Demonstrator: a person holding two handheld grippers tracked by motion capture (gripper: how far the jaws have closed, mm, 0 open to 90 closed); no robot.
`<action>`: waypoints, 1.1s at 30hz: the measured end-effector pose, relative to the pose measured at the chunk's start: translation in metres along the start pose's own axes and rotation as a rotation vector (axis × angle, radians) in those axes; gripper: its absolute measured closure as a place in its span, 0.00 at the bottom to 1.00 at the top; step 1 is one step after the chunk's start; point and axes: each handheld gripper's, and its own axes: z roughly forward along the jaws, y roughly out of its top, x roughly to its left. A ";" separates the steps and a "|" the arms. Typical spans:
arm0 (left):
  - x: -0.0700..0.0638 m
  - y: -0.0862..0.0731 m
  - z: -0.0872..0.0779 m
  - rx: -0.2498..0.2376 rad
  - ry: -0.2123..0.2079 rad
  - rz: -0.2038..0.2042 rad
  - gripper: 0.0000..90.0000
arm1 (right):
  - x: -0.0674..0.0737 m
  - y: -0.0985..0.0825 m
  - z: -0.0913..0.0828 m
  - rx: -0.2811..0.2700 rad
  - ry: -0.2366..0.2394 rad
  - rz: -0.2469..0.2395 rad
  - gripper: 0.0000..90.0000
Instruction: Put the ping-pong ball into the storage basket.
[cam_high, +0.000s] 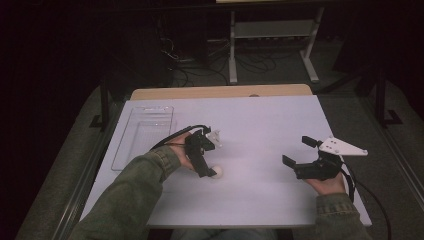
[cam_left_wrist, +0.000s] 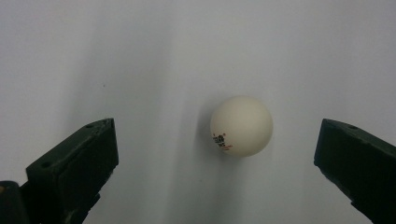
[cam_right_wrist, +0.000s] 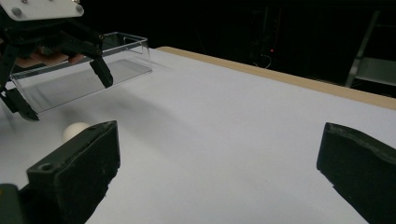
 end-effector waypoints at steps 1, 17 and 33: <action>0.000 0.000 0.002 0.004 -0.001 0.000 0.00 | 0.000 0.000 0.000 0.000 0.001 0.000 0.00; 0.001 0.003 0.023 0.030 -0.030 0.021 0.00 | -0.001 0.000 -0.001 -0.004 0.005 0.003 0.00; -0.002 0.001 0.033 0.031 -0.046 0.018 0.00 | -0.001 0.000 -0.001 -0.003 0.006 0.005 0.00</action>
